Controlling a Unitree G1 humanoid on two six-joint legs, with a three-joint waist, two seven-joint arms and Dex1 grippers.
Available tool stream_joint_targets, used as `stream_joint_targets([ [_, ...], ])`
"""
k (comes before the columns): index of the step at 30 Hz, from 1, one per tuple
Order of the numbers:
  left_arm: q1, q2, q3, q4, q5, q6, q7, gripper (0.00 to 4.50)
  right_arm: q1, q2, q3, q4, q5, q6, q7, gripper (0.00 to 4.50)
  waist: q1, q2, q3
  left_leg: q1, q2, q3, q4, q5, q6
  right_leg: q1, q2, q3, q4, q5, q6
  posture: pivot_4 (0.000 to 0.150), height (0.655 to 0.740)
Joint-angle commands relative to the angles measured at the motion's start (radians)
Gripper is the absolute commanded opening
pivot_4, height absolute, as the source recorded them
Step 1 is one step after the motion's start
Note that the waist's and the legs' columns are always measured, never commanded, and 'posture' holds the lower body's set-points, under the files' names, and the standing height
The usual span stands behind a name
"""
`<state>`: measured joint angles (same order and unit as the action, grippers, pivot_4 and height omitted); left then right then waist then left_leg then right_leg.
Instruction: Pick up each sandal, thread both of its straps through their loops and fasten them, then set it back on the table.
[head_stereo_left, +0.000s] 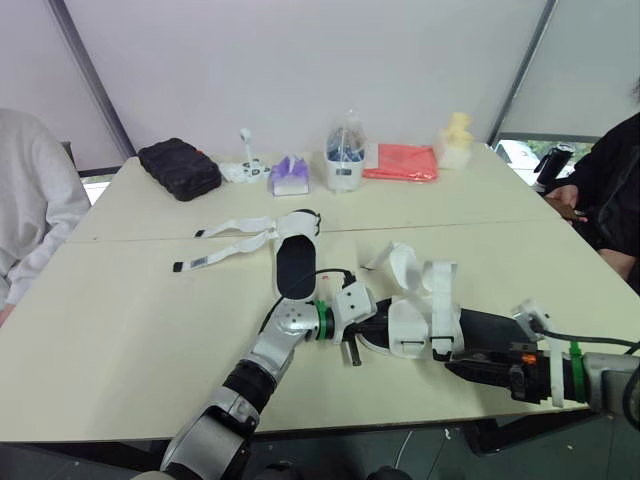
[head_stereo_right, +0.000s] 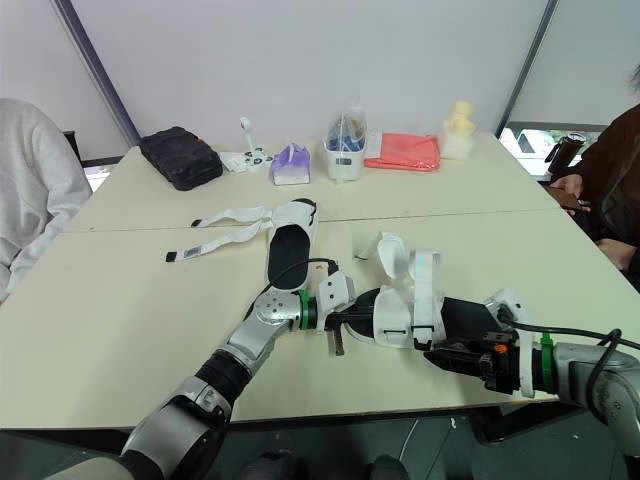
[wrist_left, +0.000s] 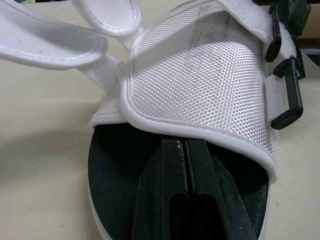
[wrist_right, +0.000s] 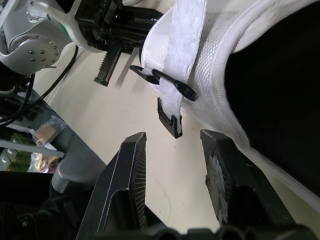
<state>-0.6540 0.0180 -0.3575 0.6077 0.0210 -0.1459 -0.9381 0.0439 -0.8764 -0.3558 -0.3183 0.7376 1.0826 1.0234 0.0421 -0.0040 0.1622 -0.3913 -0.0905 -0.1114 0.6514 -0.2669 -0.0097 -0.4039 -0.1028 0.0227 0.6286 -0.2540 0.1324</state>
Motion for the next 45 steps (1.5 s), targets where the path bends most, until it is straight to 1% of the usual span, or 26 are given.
stream_joint_targets([
  [1,-0.013,0.003,-0.035,0.027,0.047,-0.017,0.014,0.0,-0.014,0.016,-0.004,0.002,0.025,-0.019,-0.02,1.81,0.0,-0.001,0.0,0.0,0.0,0.0,0.0,0.0,0.0,0.0,0.0,0.0,0.0,0.0,0.0,0.15,0.74],
  [8,-0.009,-0.003,-0.042,0.034,0.05,-0.023,0.014,0.0,-0.065,0.089,-0.004,0.025,0.063,-0.013,-0.09,1.81,-0.002,-0.001,0.0,0.0,0.0,-0.001,0.0,0.0,0.0,0.001,0.0,0.0,0.0,0.0,0.0,0.15,0.74],
  [11,-0.008,-0.003,-0.045,0.039,0.052,-0.023,0.013,0.0,-0.062,0.102,0.001,0.026,0.067,-0.018,-0.11,1.04,-0.002,-0.001,0.0,0.0,0.0,-0.001,0.0,0.0,0.0,0.001,0.0,0.0,0.0,0.0,0.0,0.15,0.74],
  [12,-0.008,-0.002,-0.046,0.042,0.054,-0.021,0.014,0.0,-0.057,0.104,0.001,0.024,0.068,-0.022,-0.113,0.54,-0.001,-0.001,0.0,0.0,0.0,-0.001,0.0,0.0,0.0,0.001,0.0,0.0,0.0,0.0,0.0,0.15,0.74],
  [13,-0.008,-0.001,-0.047,0.046,0.057,-0.017,0.014,0.0,-0.054,0.105,0.0,0.022,0.072,-0.022,-0.115,0.13,-0.001,-0.001,0.0,0.0,0.0,-0.001,0.0,0.0,0.0,0.001,0.0,0.0,0.0,0.0,0.0,0.15,0.74],
  [14,-0.008,0.001,-0.05,0.051,0.062,-0.013,0.016,0.0,-0.05,0.106,-0.001,0.019,0.077,-0.021,-0.115,0.05,-0.001,-0.001,0.0,0.0,0.0,-0.001,0.0,0.0,0.0,0.001,0.0,0.0,0.0,0.0,0.0,0.15,0.74],
  [19,-0.003,0.013,-0.066,0.072,0.089,0.015,0.017,0.0,0.003,0.083,0.012,-0.004,0.088,-0.012,-0.099,0.05,0.0,-0.003,-0.002,0.001,0.0,-0.001,0.0,0.0,0.0,0.001,0.0,0.0,0.0,0.0,0.0,0.15,0.74],
  [24,0.013,0.021,-0.096,0.069,0.121,0.045,0.027,0.0,0.128,0.029,0.022,-0.071,0.124,0.015,-0.039,0.05,0.0,-0.004,-0.002,0.002,0.0,-0.002,0.0,0.0,0.0,0.003,0.0,-0.001,-0.001,0.0,0.001,0.15,0.74],
  [27,0.015,0.018,-0.105,0.075,0.139,0.054,0.058,0.0,0.184,0.003,0.014,-0.111,0.158,0.034,-0.015,0.05,0.0,-0.004,-0.003,0.005,0.0,-0.002,0.0,-0.001,0.001,0.008,0.0,-0.001,-0.003,0.0,0.001,0.15,0.74],
  [30,0.014,0.015,-0.107,0.076,0.137,0.065,0.059,0.0,0.268,-0.022,0.001,-0.179,0.186,0.044,0.008,0.05,0.001,-0.005,-0.003,0.01,0.0,-0.004,0.0,-0.001,0.002,0.016,0.0,-0.003,-0.008,-0.001,0.002,0.15,0.74],
  [32,0.013,0.015,-0.109,0.076,0.136,0.069,0.057,0.0,0.32,-0.036,-0.005,-0.215,0.195,0.04,0.019,0.05,0.003,-0.005,-0.004,0.01,0.0,-0.004,0.0,-0.001,0.002,0.017,0.0,-0.004,-0.009,-0.002,0.004,0.15,0.74],
  [40,0.01,0.014,-0.115,0.082,0.142,0.086,0.06,0.0,0.354,-0.039,-0.063,-0.278,0.257,0.044,-0.015,0.05,0.003,-0.01,-0.008,0.01,0.0,-0.004,0.0,-0.002,0.003,0.018,0.0,-0.004,-0.011,-0.002,0.005,0.15,0.74],
  [45,0.005,0.019,-0.116,0.09,0.145,0.081,0.058,0.0,0.398,-0.072,-0.175,-0.387,0.383,0.084,-0.024,0.05,0.004,-0.011,-0.008,0.009,0.0,-0.004,0.0,-0.002,0.003,0.017,0.0,-0.004,-0.012,-0.002,0.005,0.15,0.74],
])
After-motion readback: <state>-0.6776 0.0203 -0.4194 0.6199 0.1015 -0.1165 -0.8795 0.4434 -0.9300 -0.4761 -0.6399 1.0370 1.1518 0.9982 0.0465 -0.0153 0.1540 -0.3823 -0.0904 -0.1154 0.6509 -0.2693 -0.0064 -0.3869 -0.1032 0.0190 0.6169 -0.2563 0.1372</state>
